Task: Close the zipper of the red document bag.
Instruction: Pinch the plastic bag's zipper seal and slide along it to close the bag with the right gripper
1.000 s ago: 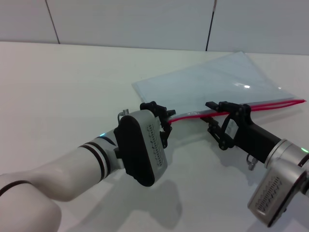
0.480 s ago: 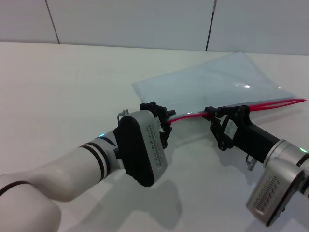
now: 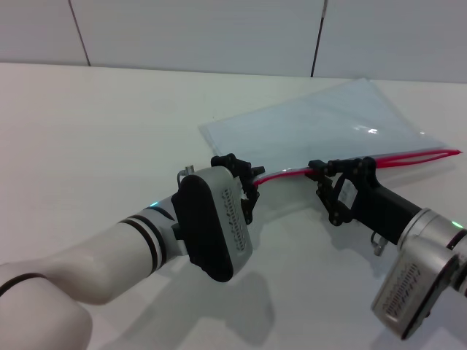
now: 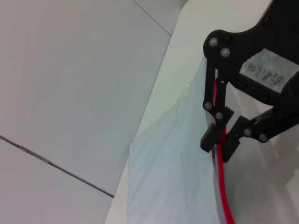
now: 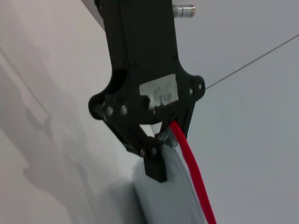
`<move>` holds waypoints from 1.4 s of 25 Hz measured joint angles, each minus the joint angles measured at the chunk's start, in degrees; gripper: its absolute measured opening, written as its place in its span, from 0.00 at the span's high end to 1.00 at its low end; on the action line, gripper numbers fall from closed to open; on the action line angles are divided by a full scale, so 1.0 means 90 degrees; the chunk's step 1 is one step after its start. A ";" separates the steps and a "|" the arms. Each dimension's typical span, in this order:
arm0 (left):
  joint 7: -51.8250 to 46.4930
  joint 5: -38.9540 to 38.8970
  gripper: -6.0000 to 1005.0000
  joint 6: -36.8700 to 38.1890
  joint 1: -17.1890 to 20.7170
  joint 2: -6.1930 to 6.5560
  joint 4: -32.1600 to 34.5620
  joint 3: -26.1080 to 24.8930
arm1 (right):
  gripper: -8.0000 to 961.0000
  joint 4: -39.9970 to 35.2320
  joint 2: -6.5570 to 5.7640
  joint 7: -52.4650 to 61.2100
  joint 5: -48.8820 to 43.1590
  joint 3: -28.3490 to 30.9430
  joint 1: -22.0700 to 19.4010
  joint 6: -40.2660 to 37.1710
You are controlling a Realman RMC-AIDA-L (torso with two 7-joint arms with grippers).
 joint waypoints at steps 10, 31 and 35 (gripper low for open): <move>0.0000 0.0000 0.82 0.0000 0.0010 0.0000 0.0000 0.0000 | 0.91 -0.0374 -0.0024 -0.0010 0.0003 0.0932 -0.0210 0.0464; 0.0000 -0.0010 0.79 0.0000 0.0065 -0.0019 -0.0068 0.0086 | 0.90 -0.1047 -0.0002 -0.0029 0.0004 0.3290 -0.0470 0.0970; -0.0029 -0.0053 0.79 -0.0125 0.0105 -0.0026 -0.0076 0.0036 | 0.90 -0.0701 0.0021 -0.0082 0.0038 0.3452 -0.0501 0.0896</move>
